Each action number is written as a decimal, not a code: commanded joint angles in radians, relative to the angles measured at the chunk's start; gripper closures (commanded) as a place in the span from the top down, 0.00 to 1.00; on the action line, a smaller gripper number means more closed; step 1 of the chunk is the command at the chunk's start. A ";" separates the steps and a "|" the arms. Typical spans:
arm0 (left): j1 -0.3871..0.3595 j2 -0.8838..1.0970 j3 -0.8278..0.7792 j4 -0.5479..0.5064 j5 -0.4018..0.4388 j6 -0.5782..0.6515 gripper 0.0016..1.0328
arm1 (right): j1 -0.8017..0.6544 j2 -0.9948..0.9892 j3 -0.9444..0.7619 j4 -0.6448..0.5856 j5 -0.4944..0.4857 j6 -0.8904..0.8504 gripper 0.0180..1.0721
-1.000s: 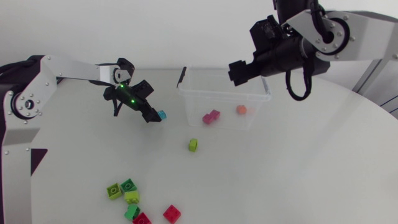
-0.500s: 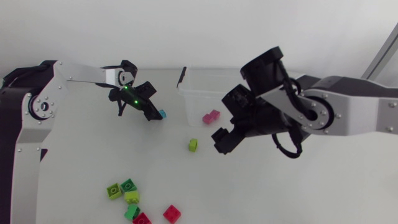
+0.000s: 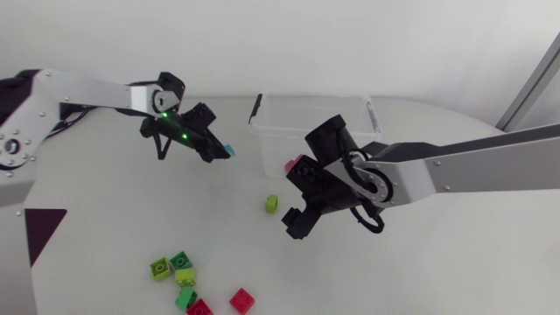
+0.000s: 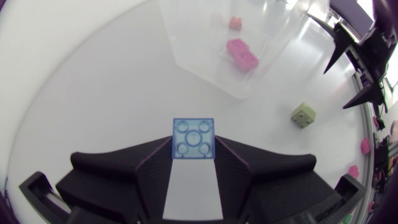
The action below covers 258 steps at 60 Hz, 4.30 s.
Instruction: Pick up the duplo bricks and place them in the container
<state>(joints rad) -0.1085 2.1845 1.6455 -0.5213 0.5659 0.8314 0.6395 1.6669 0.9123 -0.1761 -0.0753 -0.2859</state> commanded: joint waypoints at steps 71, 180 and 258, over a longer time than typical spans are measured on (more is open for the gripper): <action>-0.145 -0.241 0.135 0.017 0.063 -0.242 0.95 | -0.024 0.146 0.066 0.073 -0.066 -0.136 0.90; 0.101 -0.930 -0.911 -0.301 -0.239 0.247 0.94 | -0.123 -0.067 0.257 -0.267 -0.179 -0.230 0.18; -0.019 -0.710 -1.087 -0.002 -0.396 0.018 0.21 | -0.403 0.014 0.461 -0.105 -0.121 -0.007 0.19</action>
<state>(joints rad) -0.1322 1.4471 0.5705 -0.5083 0.1699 0.8631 0.2443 1.6112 1.3525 -0.2989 -0.2047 -0.3168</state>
